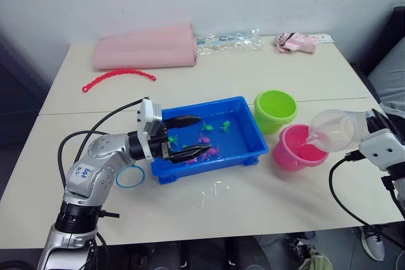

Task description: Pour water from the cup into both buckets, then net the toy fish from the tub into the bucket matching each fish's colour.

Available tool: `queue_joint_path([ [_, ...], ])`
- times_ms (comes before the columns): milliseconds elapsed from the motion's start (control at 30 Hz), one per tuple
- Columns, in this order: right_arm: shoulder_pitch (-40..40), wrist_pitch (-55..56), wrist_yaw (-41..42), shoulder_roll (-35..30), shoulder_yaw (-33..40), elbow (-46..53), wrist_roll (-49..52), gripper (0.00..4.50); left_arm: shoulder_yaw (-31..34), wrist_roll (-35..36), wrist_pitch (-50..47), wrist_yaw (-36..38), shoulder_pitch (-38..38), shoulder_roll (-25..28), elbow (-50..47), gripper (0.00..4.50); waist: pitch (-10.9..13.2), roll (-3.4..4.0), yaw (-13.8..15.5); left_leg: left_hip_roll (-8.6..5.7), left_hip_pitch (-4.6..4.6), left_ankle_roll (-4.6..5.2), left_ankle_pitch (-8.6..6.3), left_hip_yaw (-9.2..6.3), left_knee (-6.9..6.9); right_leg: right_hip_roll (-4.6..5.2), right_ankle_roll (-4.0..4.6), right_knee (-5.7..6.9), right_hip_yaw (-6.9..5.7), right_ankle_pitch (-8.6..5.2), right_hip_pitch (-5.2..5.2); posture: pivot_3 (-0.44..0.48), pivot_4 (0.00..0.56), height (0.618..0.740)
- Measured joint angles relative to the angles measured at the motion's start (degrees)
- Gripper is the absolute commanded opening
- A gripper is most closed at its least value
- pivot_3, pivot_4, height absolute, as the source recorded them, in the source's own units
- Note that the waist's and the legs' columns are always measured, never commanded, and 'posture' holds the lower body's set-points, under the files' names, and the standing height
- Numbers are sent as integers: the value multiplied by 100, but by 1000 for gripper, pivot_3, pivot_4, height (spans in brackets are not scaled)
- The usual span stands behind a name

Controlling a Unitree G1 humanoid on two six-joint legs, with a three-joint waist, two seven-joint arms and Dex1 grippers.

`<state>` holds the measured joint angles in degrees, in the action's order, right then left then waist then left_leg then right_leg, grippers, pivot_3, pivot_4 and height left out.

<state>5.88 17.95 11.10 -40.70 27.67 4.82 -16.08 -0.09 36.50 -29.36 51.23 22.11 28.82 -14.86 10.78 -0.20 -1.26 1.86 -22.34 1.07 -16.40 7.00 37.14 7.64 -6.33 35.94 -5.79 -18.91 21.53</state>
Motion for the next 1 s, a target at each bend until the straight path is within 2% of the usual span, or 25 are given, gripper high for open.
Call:
queue_joint_path([
  [1000,52,336,-481,-184,20,-178,-455,21,-4,-1,62,92,220,-163,6,4500,0,0,0,0,1,-1,5,-1,4,-1,0,2,0,0,-2,0,150,740],
])
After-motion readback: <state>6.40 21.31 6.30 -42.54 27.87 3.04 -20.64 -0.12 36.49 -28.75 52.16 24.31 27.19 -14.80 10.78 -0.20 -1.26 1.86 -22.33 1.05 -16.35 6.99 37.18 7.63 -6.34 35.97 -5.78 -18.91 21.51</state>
